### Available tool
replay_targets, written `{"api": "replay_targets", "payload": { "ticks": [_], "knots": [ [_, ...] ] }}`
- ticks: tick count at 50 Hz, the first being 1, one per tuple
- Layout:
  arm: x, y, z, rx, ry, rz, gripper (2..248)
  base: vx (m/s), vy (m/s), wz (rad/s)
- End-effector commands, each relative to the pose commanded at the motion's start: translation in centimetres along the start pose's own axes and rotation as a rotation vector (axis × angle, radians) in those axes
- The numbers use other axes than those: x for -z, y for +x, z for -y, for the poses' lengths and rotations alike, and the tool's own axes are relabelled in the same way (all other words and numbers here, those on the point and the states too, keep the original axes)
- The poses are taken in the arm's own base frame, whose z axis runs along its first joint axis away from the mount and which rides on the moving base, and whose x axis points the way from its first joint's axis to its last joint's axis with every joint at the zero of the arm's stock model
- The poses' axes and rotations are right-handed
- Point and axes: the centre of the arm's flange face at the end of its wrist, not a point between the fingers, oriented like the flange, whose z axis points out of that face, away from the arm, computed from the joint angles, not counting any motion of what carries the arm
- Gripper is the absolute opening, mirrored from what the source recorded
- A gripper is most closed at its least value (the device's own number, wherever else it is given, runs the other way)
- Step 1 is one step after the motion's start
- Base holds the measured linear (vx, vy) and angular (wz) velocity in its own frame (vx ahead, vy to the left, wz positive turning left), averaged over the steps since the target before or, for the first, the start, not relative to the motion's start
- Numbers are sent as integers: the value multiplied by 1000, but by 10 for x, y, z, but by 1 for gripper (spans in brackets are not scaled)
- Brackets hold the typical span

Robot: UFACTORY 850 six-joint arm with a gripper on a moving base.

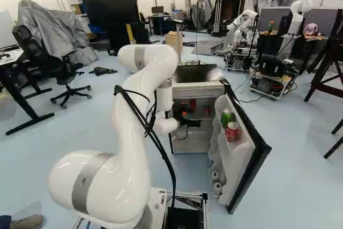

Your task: Grab a drink from the fridge

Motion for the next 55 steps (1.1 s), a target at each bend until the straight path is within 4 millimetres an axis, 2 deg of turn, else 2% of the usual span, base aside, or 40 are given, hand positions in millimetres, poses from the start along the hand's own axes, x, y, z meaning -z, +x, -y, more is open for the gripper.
{"api": "replay_targets", "payload": {
  "ticks": [27,55],
  "knots": [
    [-20,-1,-3,-18,-7,32,247,0,0,0],
    [-34,0,-7,-2,72,48,247,0,0,0]
  ]
}}
